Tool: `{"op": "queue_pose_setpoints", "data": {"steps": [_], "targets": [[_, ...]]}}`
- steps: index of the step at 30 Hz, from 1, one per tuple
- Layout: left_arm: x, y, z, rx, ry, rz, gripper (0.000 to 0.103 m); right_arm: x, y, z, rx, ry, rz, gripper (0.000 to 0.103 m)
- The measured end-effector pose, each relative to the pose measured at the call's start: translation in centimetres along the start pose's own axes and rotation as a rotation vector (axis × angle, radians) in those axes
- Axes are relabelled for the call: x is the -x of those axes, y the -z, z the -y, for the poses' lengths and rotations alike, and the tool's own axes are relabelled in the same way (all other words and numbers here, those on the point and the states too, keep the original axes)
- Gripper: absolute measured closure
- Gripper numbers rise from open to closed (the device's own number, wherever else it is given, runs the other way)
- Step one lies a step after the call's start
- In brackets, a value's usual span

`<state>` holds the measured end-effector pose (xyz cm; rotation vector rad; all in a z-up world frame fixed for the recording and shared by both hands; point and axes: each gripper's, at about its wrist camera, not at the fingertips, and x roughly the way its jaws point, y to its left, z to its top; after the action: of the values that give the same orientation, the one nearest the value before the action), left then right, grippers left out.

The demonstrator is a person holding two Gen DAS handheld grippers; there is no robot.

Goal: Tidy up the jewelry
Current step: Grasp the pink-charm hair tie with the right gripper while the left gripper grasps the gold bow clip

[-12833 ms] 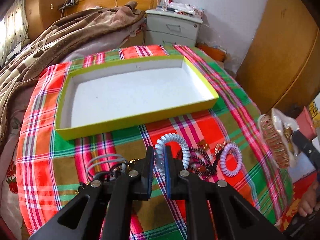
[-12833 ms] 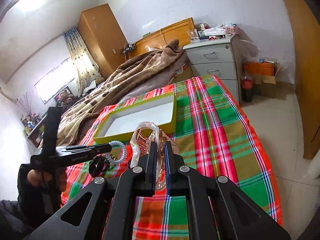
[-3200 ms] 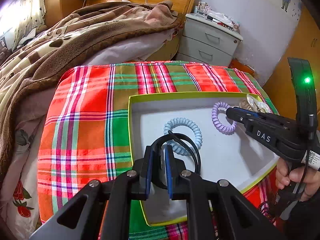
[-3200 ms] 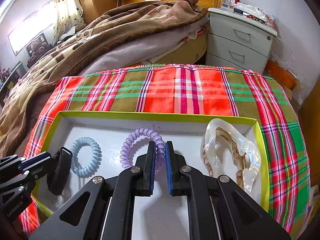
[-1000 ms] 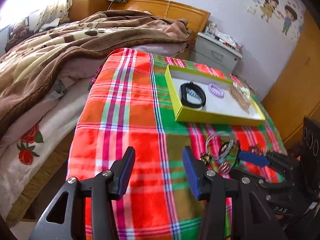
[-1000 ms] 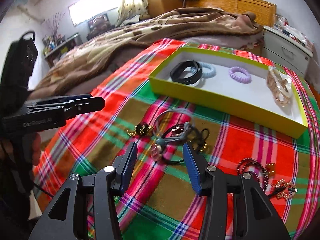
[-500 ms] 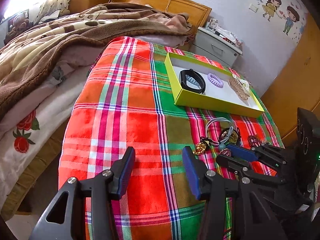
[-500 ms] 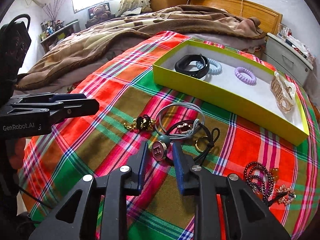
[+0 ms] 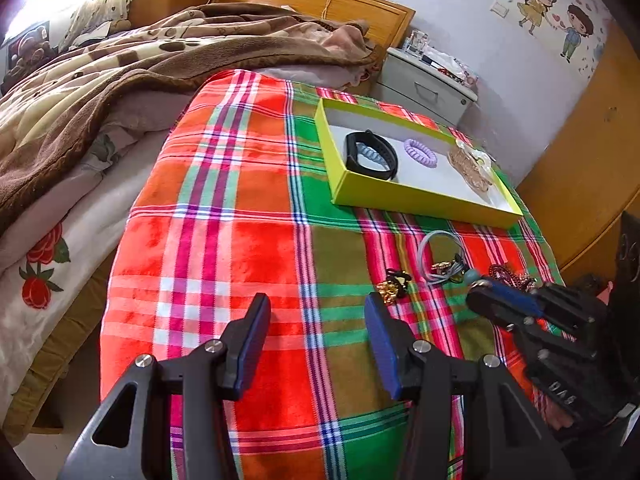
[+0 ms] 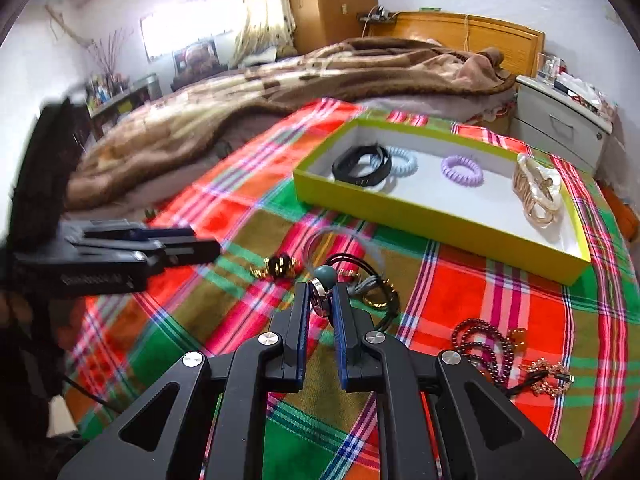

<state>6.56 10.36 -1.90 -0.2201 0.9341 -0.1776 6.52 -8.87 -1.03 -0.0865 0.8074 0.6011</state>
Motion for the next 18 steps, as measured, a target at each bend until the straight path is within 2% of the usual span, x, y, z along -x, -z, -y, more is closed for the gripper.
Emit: {"op": "queue_pose_setpoints", "data": {"steps": [6, 10, 18], "targets": [[-0.5, -0.1, 1.1, -0.025, 0.008, -0.012, 0.052, 2.1, -0.4, 2.4, -0.123, -0.099, 0.085, 0.091], [-1.0, -0.2, 2.0, -0.061, 0.007, -0.020, 0.052, 3.9, -0.5, 3.3, -0.151, -0.037, 0.142, 0.091], [-1.9, -0.2, 4.3, -0.139, 0.006, -0.034, 0.052, 6.2, -0.3, 4.8, -0.195, 0.014, 0.207, 0.091]]}}
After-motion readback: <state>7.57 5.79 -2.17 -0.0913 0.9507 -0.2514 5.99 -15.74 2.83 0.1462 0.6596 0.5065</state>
